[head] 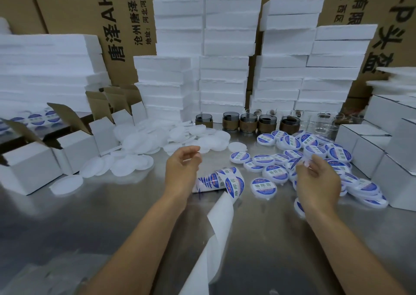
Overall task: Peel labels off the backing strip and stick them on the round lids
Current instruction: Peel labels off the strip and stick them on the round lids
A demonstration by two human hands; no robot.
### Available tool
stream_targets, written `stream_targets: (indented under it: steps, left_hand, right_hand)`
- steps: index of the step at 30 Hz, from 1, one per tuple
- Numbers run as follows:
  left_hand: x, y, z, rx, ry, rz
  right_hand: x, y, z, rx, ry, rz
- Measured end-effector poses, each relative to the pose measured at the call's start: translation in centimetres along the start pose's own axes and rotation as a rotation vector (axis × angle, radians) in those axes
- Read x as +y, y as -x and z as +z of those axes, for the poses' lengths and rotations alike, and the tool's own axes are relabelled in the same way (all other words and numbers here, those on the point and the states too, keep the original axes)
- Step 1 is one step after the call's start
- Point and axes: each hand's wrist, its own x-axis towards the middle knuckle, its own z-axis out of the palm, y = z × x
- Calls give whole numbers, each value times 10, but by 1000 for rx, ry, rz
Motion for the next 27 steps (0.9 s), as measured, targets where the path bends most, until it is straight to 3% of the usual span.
stream_targets:
  steps: [8,14,19,24,27]
  left_hand:
    - [-6,-51,-70,121,-656,192]
    - [-8,-68,-103,118,-1091,119]
    - [-10,-68,-105,78,-1188,73]
    - [-8,-68,-103,92,-1155,72]
    - [0,-62,-93,112,-1016,155]
  right_hand:
    - [-2,7,3,4,194,-179]
    - [-2,15,7,-118,247,-276]
    - [-2,18,6,-158,251,-294]
    - [-4,19,7,-146,246,-313]
    - [-6,24,8,-144,245,-346]
